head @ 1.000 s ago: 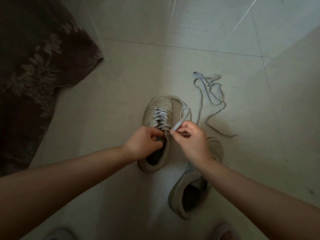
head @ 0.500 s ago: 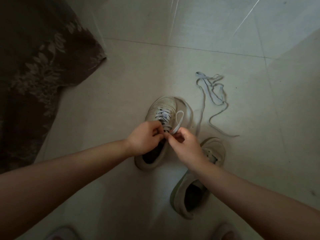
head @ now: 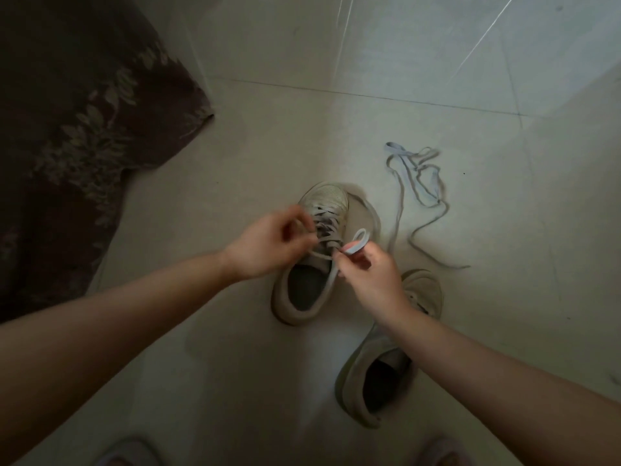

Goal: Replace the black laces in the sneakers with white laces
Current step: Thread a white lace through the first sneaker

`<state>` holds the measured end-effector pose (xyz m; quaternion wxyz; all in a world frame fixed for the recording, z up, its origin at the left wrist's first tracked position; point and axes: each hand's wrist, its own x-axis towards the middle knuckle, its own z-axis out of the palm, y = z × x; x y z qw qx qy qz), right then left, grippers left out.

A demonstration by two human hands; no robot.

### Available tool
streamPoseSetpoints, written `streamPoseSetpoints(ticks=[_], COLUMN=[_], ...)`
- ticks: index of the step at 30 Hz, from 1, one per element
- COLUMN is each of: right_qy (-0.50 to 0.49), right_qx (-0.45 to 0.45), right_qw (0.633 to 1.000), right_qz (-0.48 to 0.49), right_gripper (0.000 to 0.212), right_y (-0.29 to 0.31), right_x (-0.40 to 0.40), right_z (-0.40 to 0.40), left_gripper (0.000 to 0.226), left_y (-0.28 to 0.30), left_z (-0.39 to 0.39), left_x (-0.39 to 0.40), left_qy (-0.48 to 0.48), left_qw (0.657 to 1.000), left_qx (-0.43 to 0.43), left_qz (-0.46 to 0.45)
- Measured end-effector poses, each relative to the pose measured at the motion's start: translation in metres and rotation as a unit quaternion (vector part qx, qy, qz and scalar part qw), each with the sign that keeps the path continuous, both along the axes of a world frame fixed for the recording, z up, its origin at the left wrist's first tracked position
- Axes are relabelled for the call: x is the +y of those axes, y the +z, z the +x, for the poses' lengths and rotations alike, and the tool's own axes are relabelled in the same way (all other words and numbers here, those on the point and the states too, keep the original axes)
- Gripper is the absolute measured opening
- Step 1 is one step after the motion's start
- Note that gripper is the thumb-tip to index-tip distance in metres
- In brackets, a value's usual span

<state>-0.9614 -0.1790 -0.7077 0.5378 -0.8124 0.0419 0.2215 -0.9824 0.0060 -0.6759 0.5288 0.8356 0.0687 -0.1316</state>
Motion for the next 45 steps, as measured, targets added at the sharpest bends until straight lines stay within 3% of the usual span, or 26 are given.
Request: streamPoseSetpoints(ticks=[2, 4, 8, 12, 15, 19, 23, 26, 28, 31, 34, 36, 37, 39, 42, 45], right_qy=[0.003, 0.007, 0.010, 0.021, 0.031, 0.070, 0.088, 0.120, 0.134, 0.135, 0.121, 0.120, 0.123, 0.132, 0.135, 0.133], right_qx=[-0.010, -0.012, -0.009, -0.030, -0.011, 0.058, 0.003, -0.050, -0.074, -0.055, -0.018, -0.023, -0.028, -0.032, -0.031, -0.039], right_qw=[1.000, 1.000, 1.000, 0.999, 0.997, 0.996, 0.993, 0.982, 0.976, 0.975, 0.979, 0.979, 0.977, 0.976, 0.977, 0.978], right_qz=[0.002, 0.002, 0.001, -0.038, -0.063, -0.011, -0.075, -0.135, -0.152, -0.167, -0.161, -0.166, -0.169, -0.170, -0.165, -0.159], right_gripper=[0.012, 0.012, 0.009, 0.017, 0.018, 0.018, 0.035, 0.029, 0.025, 0.020, 0.016, 0.017, 0.017, 0.017, 0.018, 0.019], right_y=[0.001, 0.001, 0.004, 0.007, 0.002, 0.008, 0.007, 0.003, 0.002, 0.000, -0.003, -0.004, -0.004, -0.005, -0.007, -0.007], right_x=[0.001, 0.001, -0.001, 0.003, 0.004, 0.006, 0.012, 0.008, 0.007, 0.004, 0.000, -0.001, -0.001, -0.002, -0.003, -0.003], right_z=[0.001, 0.000, 0.000, 0.003, 0.006, 0.005, 0.006, 0.011, 0.013, 0.011, 0.011, 0.012, 0.012, 0.013, 0.012, 0.012], left_gripper=[0.028, 0.020, 0.015, 0.027, 0.015, 0.012, 0.008, 0.011, 0.010, 0.015, 0.019, 0.022, 0.024, 0.026, 0.019, 0.034], left_y=[-0.011, -0.016, -0.017, -0.013, -0.012, -0.015, -0.016, -0.016, -0.014, -0.011, -0.018, -0.031, -0.039, -0.048, -0.041, -0.031], left_z=[-0.005, -0.005, 0.001, 0.001, 0.007, 0.012, 0.005, 0.001, 0.000, -0.001, 0.002, 0.000, -0.003, -0.010, -0.013, -0.006], left_x=[-0.011, -0.017, -0.016, -0.009, 0.000, -0.005, -0.012, -0.009, -0.006, -0.003, 0.009, 0.023, 0.029, 0.031, 0.018, -0.001], left_qy=[-0.102, -0.121, -0.133, -0.096, -0.053, 0.028, -0.004, -0.060, -0.055, 0.033, 0.216, 0.340, 0.361, 0.302, 0.173, 0.008], left_qw=[0.971, 0.931, 0.895, 0.894, 0.933, 0.968, 0.976, 0.986, 0.997, 0.983, 0.939, 0.907, 0.908, 0.937, 0.954, 0.926], left_qx=[-0.080, -0.157, -0.239, -0.224, -0.182, -0.127, -0.125, -0.116, -0.045, 0.058, 0.117, 0.158, 0.170, 0.160, -0.050, -0.228], left_qz=[0.199, 0.307, 0.352, 0.377, 0.306, 0.215, 0.177, 0.105, 0.012, -0.172, -0.239, -0.193, -0.127, 0.068, 0.239, 0.301])
